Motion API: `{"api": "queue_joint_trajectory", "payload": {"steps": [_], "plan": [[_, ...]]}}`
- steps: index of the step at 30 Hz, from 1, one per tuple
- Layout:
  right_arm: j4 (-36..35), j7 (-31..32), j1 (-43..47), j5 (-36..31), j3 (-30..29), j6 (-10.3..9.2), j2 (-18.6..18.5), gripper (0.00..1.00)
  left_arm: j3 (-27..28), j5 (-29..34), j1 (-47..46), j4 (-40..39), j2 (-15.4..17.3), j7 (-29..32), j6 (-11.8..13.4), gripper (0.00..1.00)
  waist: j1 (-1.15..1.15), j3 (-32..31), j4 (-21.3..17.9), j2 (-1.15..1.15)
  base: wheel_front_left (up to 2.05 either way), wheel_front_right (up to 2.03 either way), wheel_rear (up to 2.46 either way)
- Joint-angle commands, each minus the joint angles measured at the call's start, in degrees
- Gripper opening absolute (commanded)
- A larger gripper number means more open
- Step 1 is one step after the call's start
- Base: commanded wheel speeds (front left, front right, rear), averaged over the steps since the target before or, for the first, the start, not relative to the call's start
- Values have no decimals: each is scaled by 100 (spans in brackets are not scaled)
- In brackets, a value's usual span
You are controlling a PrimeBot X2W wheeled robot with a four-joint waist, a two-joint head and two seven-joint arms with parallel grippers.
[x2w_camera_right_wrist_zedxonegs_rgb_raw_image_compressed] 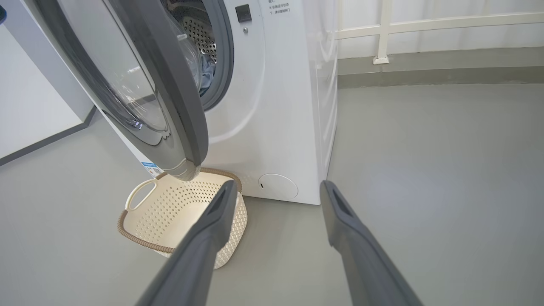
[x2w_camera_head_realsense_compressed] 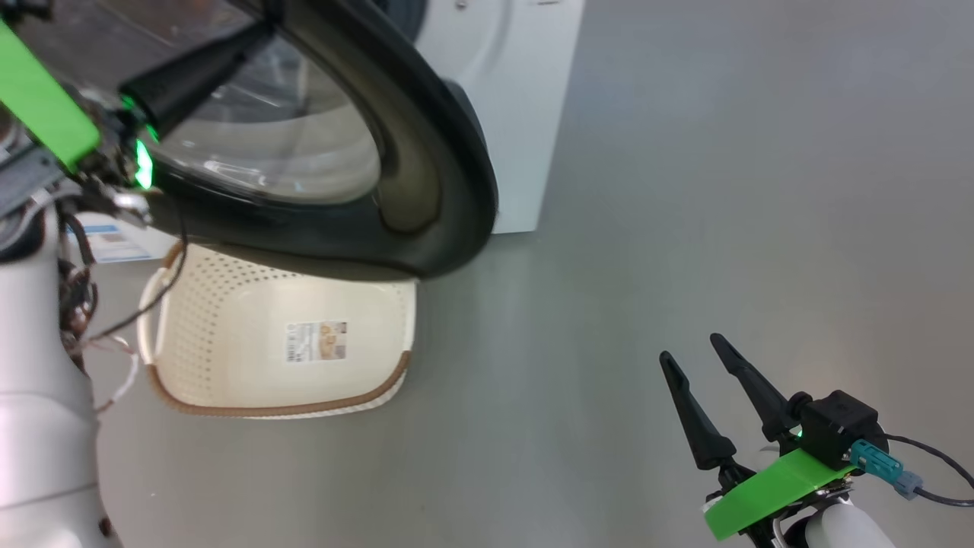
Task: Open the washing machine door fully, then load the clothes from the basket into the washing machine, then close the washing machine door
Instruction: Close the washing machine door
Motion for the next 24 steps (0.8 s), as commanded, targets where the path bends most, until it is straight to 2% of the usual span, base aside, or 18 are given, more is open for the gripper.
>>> {"api": "queue_joint_trajectory", "payload": {"steps": [1, 9, 13, 21, 24], "plan": [[-134, -28, -138, -65, 141, 8, 13, 100, 186, 114, -327, -9, 310, -136, -53, 0, 0, 132, -234, 0, 0, 0, 0], [-115, -28, -211, -68, 155, 8, 105, 100, 211, 298, -668, 430, 497, -728, -66, 0, 0, 193, -447, 0, 0, 0, 0], [-87, -28, -233, -61, 140, 8, 129, 100, 123, 276, -636, 521, 576, -822, -67, 0, 0, 162, -459, 0, 0, 0, 0], [-77, -28, -165, -61, 97, 8, 73, 100, -140, 67, -172, 361, 670, -649, -67, 0, 0, -34, -306, 0, 0, 0, 0], [-73, -28, -74, -62, 81, 8, 14, 100, -230, 2, 312, 112, 771, -705, -67, 0, 0, -179, -176, 0, 0, 0, 0]]}}
